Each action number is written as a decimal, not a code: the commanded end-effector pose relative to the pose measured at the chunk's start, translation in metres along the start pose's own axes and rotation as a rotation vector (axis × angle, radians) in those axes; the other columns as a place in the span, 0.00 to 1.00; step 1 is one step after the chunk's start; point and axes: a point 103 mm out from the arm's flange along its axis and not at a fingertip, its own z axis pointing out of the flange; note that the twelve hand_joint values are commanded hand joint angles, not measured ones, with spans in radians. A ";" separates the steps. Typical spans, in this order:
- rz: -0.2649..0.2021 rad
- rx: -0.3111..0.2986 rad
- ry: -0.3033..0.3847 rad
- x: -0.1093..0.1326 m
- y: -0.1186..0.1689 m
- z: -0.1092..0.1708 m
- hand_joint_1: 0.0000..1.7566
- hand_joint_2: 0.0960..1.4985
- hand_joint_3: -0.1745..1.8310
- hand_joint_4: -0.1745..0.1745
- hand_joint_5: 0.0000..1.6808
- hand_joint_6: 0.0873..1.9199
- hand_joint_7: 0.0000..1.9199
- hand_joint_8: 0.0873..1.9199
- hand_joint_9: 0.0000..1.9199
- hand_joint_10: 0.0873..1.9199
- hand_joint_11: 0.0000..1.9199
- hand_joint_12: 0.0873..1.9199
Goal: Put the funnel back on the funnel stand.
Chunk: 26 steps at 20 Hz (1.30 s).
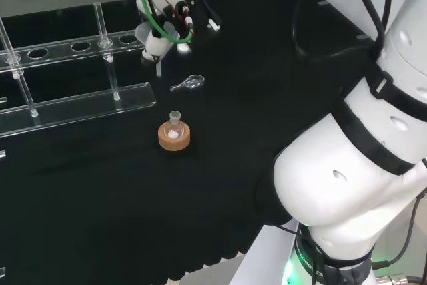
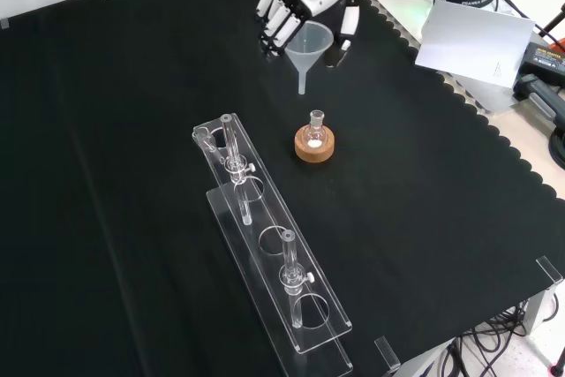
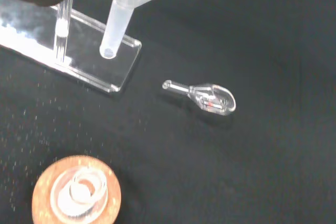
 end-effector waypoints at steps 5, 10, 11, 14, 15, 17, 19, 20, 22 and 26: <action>-0.031 -0.031 0.031 -0.017 0.053 -0.027 0.49 0.50 0.30 0.59 0.53 0.27 0.35 0.29 0.60 0.07 0.46 0.51; -0.041 -0.048 0.057 -0.023 0.078 -0.038 0.49 0.50 0.30 0.59 0.53 0.27 0.34 0.29 0.60 0.07 0.46 0.51; -0.044 -0.051 0.060 -0.024 0.084 -0.040 0.49 0.50 0.30 0.59 0.53 0.27 0.34 0.29 0.60 0.07 0.46 0.51; -0.052 -0.056 0.069 -0.026 0.099 -0.045 0.49 0.50 0.30 0.59 0.53 0.27 0.34 0.29 0.60 0.07 0.46 0.51; -0.055 -0.057 0.070 -0.026 0.105 -0.046 0.49 0.50 0.30 0.59 0.53 0.27 0.34 0.29 0.60 0.07 0.46 0.51; -0.061 -0.059 0.080 -0.024 0.114 -0.047 0.49 0.50 0.30 0.59 0.53 0.27 0.34 0.29 0.60 0.06 0.46 0.51; -0.066 -0.067 0.081 -0.022 0.122 -0.049 0.49 0.50 0.30 0.59 0.53 0.27 0.34 0.29 0.60 0.06 0.46 0.51; -0.069 -0.069 0.080 -0.021 0.125 -0.051 0.50 0.50 0.30 0.59 0.53 0.27 0.34 0.29 0.60 0.06 0.46 0.51; -0.074 -0.074 0.079 -0.018 0.131 -0.053 0.50 0.50 0.31 0.59 0.53 0.27 0.34 0.29 0.60 0.06 0.46 0.51; -0.084 -0.073 0.080 -0.012 0.141 -0.056 0.50 0.50 0.31 0.59 0.53 0.27 0.34 0.29 0.60 0.06 0.47 0.51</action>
